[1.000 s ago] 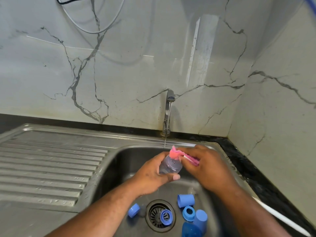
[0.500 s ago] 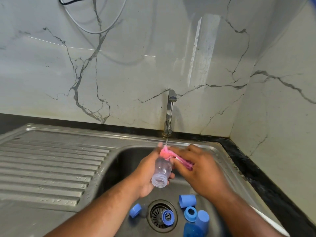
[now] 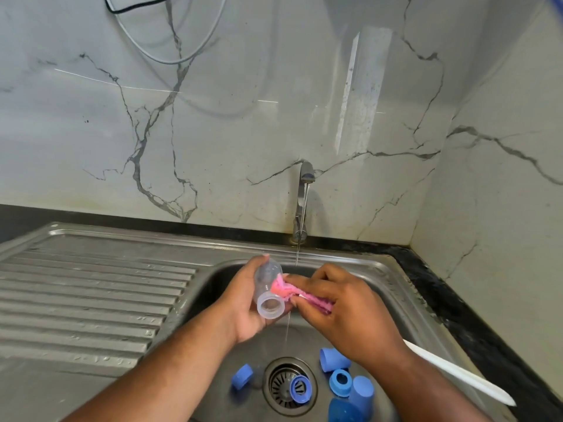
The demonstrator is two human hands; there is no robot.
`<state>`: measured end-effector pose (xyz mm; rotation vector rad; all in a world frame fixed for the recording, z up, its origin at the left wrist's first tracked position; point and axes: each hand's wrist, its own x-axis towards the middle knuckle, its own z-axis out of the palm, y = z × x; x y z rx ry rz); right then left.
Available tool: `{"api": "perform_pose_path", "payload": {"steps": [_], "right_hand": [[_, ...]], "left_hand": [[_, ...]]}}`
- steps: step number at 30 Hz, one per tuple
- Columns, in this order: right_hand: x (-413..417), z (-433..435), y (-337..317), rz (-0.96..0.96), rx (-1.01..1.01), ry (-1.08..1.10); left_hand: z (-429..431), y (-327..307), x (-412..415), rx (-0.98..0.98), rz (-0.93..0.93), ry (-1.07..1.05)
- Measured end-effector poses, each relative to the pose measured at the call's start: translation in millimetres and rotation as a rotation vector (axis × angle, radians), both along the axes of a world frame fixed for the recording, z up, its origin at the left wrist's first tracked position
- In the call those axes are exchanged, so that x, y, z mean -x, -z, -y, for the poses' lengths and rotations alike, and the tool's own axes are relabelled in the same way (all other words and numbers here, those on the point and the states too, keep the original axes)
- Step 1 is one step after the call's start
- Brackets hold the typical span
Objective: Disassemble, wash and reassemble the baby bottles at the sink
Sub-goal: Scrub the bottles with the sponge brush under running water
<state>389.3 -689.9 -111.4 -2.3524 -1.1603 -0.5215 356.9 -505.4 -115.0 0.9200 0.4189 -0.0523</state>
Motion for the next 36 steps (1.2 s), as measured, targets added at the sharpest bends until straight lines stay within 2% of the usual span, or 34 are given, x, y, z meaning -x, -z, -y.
{"api": "perform_pose_path", "payload": {"steps": [7, 11, 16, 24, 26, 30, 33, 36], "right_hand": [[16, -11, 0, 0.043, 0.081, -0.070], [1, 0, -2, -0.004, 0.008, -0.043], [-5, 5, -5, -0.019, -0.074, -0.052], [-2, 4, -3, -0.050, 0.015, -0.154], [1, 1, -2, -0.029, 0.032, -0.154], [-12, 8, -5, -0.062, -0.063, -0.098], [-18, 14, -7, -0.085, -0.120, -0.112], [-15, 15, -11, -0.058, -0.121, -0.155]], "left_hand": [[9, 5, 0, -0.014, -0.050, -0.003], [-2, -2, 2, 0.007, -0.041, 0.037], [-2, -1, 4, -0.118, 0.023, 0.060], [4, 1, 5, -0.304, 0.013, 0.152], [6, 2, 6, -0.301, 0.012, 0.178], [-2, -3, 2, -0.246, -0.008, 0.135], [-8, -8, 3, -0.190, 0.027, 0.205], [-6, -7, 5, -0.276, 0.050, 0.210]]}}
